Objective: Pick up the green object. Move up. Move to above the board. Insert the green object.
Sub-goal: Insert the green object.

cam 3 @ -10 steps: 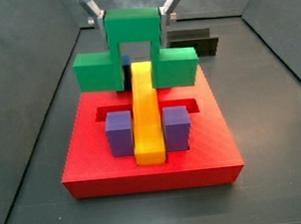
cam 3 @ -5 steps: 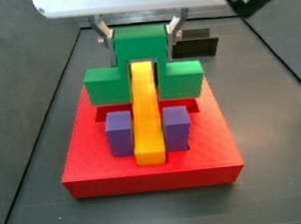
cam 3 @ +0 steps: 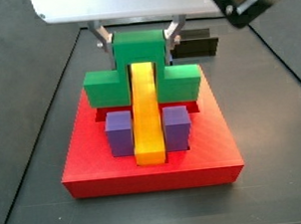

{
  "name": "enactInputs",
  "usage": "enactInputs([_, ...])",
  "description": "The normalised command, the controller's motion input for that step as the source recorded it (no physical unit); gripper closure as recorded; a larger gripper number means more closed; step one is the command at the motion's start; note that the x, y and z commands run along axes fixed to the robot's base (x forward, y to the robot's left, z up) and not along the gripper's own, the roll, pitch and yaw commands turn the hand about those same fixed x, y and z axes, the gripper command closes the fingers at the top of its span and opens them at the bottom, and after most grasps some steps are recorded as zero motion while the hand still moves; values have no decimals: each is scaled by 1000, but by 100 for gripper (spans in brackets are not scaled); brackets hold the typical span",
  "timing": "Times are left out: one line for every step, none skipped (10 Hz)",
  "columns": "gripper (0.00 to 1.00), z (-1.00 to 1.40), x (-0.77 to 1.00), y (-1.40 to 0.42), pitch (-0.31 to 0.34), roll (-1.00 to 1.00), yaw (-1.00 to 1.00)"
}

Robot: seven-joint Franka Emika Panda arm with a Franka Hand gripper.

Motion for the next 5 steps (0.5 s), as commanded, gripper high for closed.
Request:
enactInputs([100,-240,0,0,-74,56,0])
enactInputs([100,-197,29,0,-69,40,0])
enactInputs([100,-160,14,0,-60,36,0])
enactInputs([100,-114,3,-11,-49,39,0])
enactInputs([100,-77,0,-34,-26,43,0])
